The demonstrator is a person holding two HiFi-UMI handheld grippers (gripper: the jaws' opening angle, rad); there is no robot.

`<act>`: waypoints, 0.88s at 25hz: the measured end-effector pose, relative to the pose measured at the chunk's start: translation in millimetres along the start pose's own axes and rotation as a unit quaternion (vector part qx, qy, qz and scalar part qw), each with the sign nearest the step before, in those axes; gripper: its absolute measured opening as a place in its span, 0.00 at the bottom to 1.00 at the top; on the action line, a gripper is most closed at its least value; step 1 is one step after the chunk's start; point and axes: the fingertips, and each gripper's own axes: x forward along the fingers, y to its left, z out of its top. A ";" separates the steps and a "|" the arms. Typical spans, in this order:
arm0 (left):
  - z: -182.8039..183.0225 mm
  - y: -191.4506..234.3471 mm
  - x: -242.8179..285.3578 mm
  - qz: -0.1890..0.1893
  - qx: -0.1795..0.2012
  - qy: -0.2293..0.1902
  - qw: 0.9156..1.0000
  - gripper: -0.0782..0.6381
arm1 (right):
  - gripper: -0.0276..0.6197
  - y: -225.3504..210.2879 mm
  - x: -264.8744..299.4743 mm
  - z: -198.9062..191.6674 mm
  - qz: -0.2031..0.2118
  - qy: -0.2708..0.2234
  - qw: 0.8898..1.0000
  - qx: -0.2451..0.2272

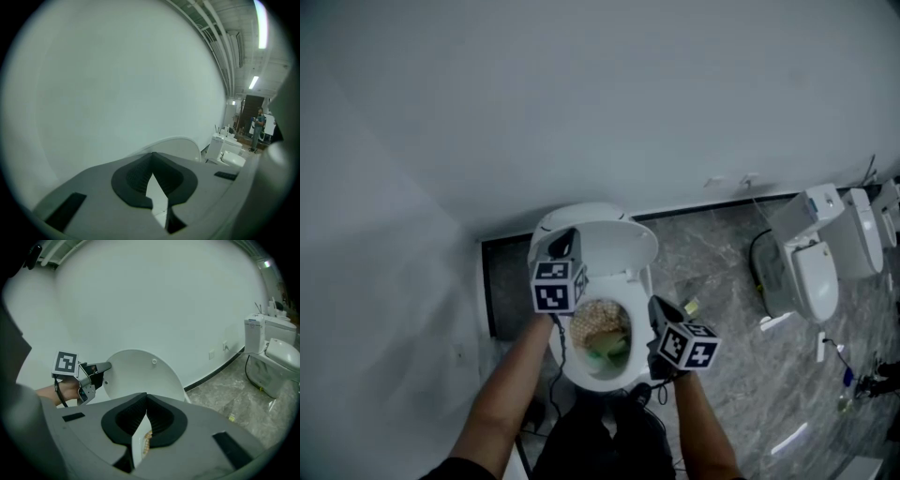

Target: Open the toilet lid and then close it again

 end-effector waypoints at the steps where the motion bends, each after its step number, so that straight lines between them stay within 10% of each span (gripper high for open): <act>1: 2.5 2.2 1.6 -0.001 0.002 0.001 1.000 0.12 | 0.06 -0.2 -0.7 0.1 -0.003 -0.001 1.000 0.003; 22: 7.3 48.5 -13.0 -0.018 0.074 0.032 0.997 0.17 | 0.06 32.0 22.2 -0.8 0.015 0.013 1.000 -0.008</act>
